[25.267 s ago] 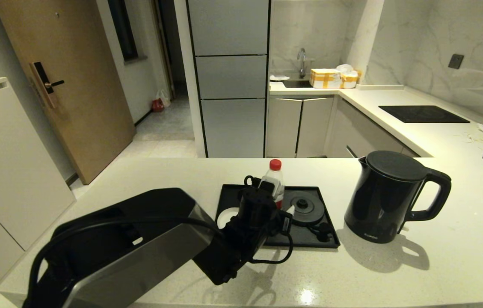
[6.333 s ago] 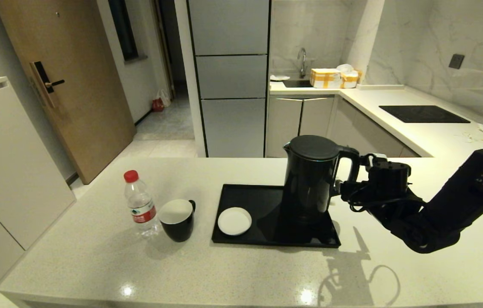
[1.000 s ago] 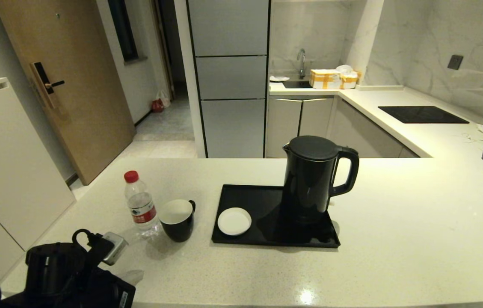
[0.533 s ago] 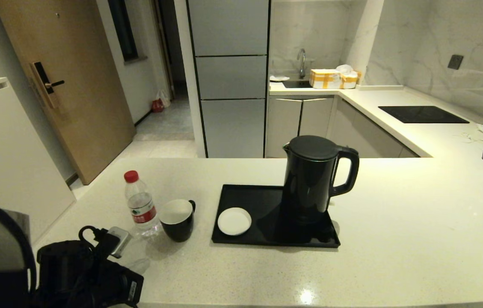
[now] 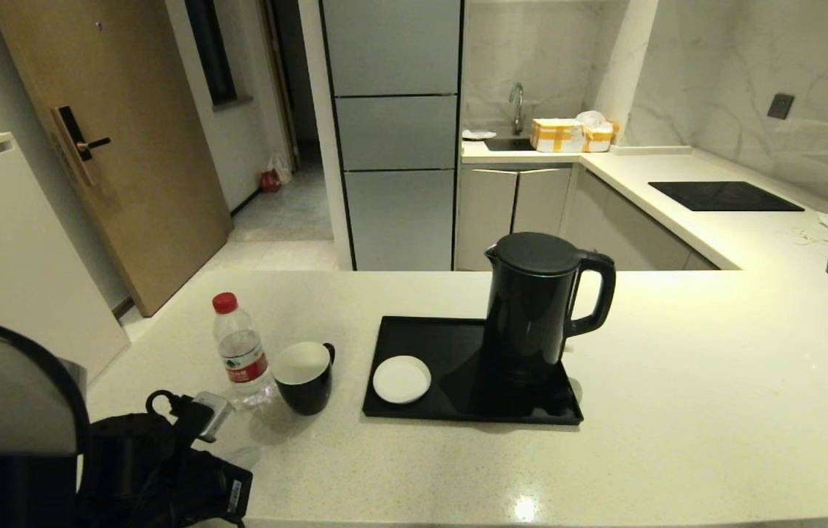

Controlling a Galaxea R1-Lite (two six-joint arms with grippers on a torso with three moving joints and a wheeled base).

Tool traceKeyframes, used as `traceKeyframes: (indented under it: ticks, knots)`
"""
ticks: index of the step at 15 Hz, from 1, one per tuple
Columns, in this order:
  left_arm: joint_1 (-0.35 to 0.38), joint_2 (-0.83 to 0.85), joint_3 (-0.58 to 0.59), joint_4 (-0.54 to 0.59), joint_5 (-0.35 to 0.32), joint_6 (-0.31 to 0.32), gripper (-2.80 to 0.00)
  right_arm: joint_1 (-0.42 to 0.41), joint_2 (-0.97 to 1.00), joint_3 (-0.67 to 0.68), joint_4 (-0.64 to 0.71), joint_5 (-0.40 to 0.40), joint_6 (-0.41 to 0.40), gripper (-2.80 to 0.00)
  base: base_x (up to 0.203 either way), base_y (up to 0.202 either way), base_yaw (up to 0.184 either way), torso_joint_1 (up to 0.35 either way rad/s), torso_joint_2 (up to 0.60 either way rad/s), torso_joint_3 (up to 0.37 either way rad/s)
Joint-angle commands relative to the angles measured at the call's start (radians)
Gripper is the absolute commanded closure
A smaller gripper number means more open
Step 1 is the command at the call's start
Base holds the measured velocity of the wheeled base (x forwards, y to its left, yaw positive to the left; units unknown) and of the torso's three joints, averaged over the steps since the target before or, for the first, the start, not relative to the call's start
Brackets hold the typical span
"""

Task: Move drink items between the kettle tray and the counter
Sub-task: Return the bottled water to its original position

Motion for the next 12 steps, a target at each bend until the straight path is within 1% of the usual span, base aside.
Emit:
traceKeyframes:
  ticks: [1, 2, 3, 5, 8, 9, 10, 11, 12]
  knots:
    - [0.003, 0.003, -0.013, -0.009, 0.011, -0.015, 0.00, 0.000, 0.001, 0.000, 0.000, 0.000, -0.001, 0.00, 0.000, 0.000, 0.000, 0.000, 0.00, 0.000]
    - [0.003, 0.001, -0.023, -0.009, 0.053, -0.024, 0.00, 0.000, 0.001, 0.000, 0.000, 0.000, -0.001, 0.00, 0.000, 0.000, 0.000, 0.000, 0.00, 0.000]
    - [0.003, 0.007, -0.033, -0.009, 0.069, -0.024, 0.00, 0.000, 0.001, 0.000, 0.000, 0.000, -0.001, 0.00, 0.000, 0.000, 0.000, 0.000, 0.00, 0.000]
    - [0.003, 0.014, -0.039, -0.009, 0.071, -0.026, 0.00, 0.000, 0.001, 0.000, 0.000, 0.000, -0.001, 0.00, 0.000, 0.000, 0.000, 0.000, 0.00, 0.000]
    - [0.027, 0.035, -0.062, -0.009, 0.090, -0.024, 0.00, 0.000, 0.001, 0.000, 0.000, 0.000, -0.001, 0.00, 0.000, 0.000, 0.000, 0.000, 0.00, 0.000]
    - [0.029, 0.036, -0.068, -0.009, 0.091, -0.024, -2.80, 0.000, 0.001, 0.000, 0.000, 0.000, -0.001, 0.00, 0.000, 0.000, 0.000, 0.000, 0.00, 0.000]
    - [0.029, 0.033, -0.075, -0.009, 0.106, -0.025, -2.80, 0.000, 0.001, 0.000, 0.000, 0.000, -0.001, 0.00, 0.000, 0.000, 0.000, 0.000, 0.00, 0.000]
    - [0.030, 0.020, -0.085, -0.009, 0.142, -0.026, -2.80, 0.000, 0.001, 0.000, 0.000, 0.000, -0.001, 0.00, 0.000, 0.000, 0.000, 0.000, 0.00, 0.000]
    - [0.030, 0.000, -0.092, -0.009, 0.163, -0.025, -2.80, 0.000, 0.001, 0.000, 0.000, 0.000, -0.001, 0.00, 0.000, 0.000, 0.000, 0.000, 0.00, 0.000]
